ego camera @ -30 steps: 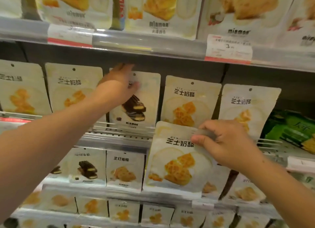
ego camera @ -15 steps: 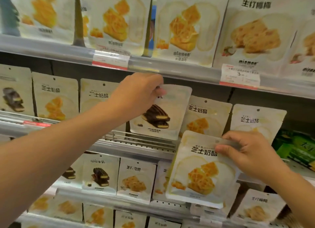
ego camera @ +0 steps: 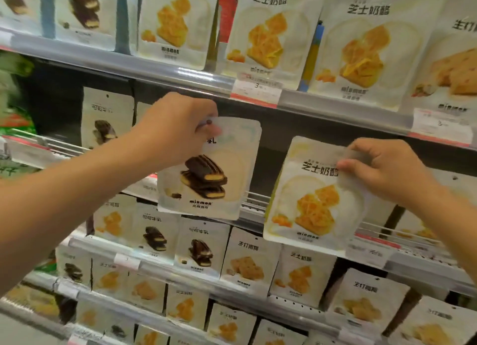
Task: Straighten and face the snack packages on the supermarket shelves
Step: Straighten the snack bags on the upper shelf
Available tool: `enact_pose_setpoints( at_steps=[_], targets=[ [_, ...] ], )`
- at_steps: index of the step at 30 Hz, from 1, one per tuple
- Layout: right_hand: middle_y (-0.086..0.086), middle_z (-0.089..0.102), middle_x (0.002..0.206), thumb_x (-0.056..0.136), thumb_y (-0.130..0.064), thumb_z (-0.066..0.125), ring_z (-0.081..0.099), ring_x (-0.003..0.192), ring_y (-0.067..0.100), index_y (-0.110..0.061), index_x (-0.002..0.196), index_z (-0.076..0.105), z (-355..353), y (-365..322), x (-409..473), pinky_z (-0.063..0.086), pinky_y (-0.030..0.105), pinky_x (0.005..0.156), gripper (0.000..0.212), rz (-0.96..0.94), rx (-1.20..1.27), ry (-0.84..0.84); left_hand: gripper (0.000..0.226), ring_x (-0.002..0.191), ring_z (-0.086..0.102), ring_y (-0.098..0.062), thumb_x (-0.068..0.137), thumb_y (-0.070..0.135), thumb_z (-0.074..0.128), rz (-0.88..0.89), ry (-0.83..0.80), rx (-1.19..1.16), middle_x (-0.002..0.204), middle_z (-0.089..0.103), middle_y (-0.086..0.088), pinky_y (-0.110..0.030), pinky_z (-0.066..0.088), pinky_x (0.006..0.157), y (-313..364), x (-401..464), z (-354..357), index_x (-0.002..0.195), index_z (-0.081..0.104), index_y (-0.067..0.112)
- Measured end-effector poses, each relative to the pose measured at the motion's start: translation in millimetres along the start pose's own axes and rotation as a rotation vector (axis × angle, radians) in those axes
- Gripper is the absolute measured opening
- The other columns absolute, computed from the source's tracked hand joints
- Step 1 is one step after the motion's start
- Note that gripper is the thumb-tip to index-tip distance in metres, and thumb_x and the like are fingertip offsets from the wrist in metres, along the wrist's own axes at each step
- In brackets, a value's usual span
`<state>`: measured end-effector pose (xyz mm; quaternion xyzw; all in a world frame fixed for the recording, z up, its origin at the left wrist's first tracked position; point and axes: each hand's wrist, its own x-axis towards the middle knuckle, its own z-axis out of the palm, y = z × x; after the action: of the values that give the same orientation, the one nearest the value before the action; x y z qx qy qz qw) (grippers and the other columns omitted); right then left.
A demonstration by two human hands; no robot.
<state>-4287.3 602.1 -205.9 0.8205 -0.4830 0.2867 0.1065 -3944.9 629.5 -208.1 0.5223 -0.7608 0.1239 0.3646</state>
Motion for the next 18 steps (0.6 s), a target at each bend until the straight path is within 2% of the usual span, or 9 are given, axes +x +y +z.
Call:
enact_pose_setpoints(
  at_steps=[1, 3, 5, 8, 11, 15, 18],
  targets=[
    [-0.008, 0.066, 0.074, 0.085, -0.029, 0.068, 0.059, 0.067, 0.009, -0.025, 0.084, 0.066, 3, -3, 7, 0.045, 0.026, 0.058, 0.005, 0.006, 0.000, 0.026, 0.016, 0.075, 0.065, -0.017, 0.095, 0.029, 0.057, -0.028, -0.010, 0.010, 0.075, 0.061, 0.005, -0.025, 0.048, 0.061, -9, -6, -2, 0.103, 0.062, 0.016],
    [0.006, 0.070, 0.082, 0.087, -0.027, 0.066, 0.062, 0.074, 0.024, -0.015, 0.091, 0.069, 11, -7, 20, 0.051, 0.042, 0.068, 0.013, 0.003, -0.031, 0.118, 0.020, 0.075, 0.065, -0.017, 0.095, 0.030, 0.057, -0.072, -0.027, -0.001, 0.072, 0.058, 0.009, -0.024, 0.047, 0.060, -23, -18, -5, 0.107, 0.063, 0.016],
    [0.012, 0.070, 0.086, 0.089, -0.023, 0.065, 0.062, 0.078, 0.031, -0.010, 0.093, 0.070, 22, -9, 28, 0.052, 0.048, 0.070, 0.014, -0.002, -0.042, 0.230, 0.020, 0.075, 0.065, -0.016, 0.094, 0.033, 0.057, -0.118, -0.063, -0.009, 0.073, 0.059, 0.009, -0.030, 0.052, 0.064, -33, -28, -7, 0.106, 0.062, 0.018],
    [0.014, 0.069, 0.086, 0.091, -0.022, 0.061, 0.062, 0.079, 0.036, -0.006, 0.093, 0.070, 40, -6, 35, 0.051, 0.046, 0.067, 0.018, 0.017, -0.113, 0.336, 0.020, 0.071, 0.067, -0.012, 0.093, 0.037, 0.057, -0.168, -0.120, -0.012, 0.076, 0.066, 0.004, -0.035, 0.058, 0.068, -41, -39, -5, 0.106, 0.062, 0.023],
    [0.014, 0.068, 0.087, 0.093, -0.022, 0.060, 0.062, 0.073, 0.036, -0.005, 0.094, 0.068, 58, -1, 41, 0.051, 0.041, 0.060, 0.018, -0.051, -0.214, 0.427, 0.024, 0.072, 0.066, -0.011, 0.092, 0.038, 0.057, -0.202, -0.145, -0.011, 0.076, 0.066, 0.005, -0.038, 0.058, 0.069, -42, -44, 2, 0.108, 0.062, 0.022],
    [0.015, 0.068, 0.081, 0.093, -0.018, 0.062, 0.061, 0.062, 0.037, -0.004, 0.092, 0.067, 73, 11, 52, 0.051, 0.039, 0.051, 0.016, -0.165, -0.284, 0.435, 0.027, 0.073, 0.064, -0.011, 0.091, 0.037, 0.059, -0.258, -0.151, -0.024, 0.087, 0.066, 0.005, -0.038, 0.058, 0.072, -35, -43, 13, 0.113, 0.062, 0.020],
    [0.021, 0.066, 0.071, 0.090, -0.015, 0.065, 0.062, 0.057, 0.040, -0.001, 0.088, 0.066, 75, 18, 68, 0.049, 0.039, 0.051, 0.015, -0.144, -0.281, 0.445, 0.025, 0.070, 0.065, -0.012, 0.091, 0.035, 0.060, -0.264, -0.160, -0.012, 0.080, 0.065, 0.006, -0.039, 0.058, 0.071, -30, -40, 22, 0.108, 0.062, 0.017]
  ],
)
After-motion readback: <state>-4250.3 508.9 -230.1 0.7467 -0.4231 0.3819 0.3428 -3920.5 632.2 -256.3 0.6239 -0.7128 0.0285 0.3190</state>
